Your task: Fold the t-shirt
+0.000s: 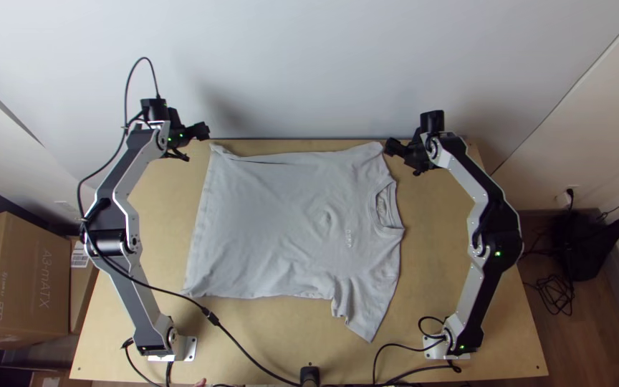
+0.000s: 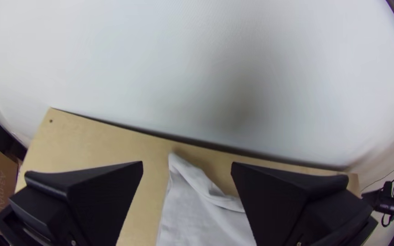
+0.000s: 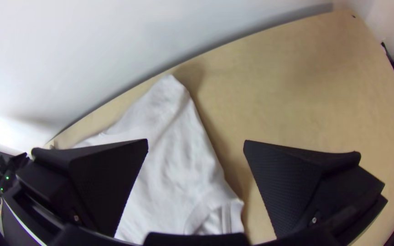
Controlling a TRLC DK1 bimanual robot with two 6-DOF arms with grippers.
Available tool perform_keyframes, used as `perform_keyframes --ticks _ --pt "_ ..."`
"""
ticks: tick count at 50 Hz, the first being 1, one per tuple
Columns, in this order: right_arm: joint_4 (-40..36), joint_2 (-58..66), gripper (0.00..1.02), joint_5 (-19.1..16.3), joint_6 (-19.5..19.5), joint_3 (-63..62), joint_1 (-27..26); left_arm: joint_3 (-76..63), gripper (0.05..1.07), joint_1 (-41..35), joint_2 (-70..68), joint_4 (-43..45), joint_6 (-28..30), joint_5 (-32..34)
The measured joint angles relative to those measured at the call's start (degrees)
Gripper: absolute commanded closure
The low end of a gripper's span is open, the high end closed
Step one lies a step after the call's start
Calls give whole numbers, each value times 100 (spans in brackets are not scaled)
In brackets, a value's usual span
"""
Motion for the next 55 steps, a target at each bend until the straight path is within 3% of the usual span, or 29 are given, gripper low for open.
perform_keyframes --ticks 8,14,19,25,33,41,55 --pt "-752 -1248 4 -133 -28 -520 -109 35 11 254 -323 -310 63 273" --pt "-1158 -2765 4 -581 -44 -1257 -295 -363 11 369 -901 -413 529 330" --pt "-1849 -3674 4 -741 -157 -1740 -533 -1123 14 428 -1740 -431 1023 382" --pt "-3012 -4059 4 -1272 -286 -2426 -876 -2059 17 590 -2806 -426 1445 721" --pt "-4472 -4041 5 -1401 -638 -3550 -951 -3359 17 813 -4183 -741 1805 855" --pt "-4446 -4083 10 -1419 -1005 -4503 -713 -4135 17 743 -5276 -1609 2039 1115" --pt "-3239 -4341 16 -1460 -1067 -5565 -146 -4411 17 603 -6249 -2765 2339 1292"
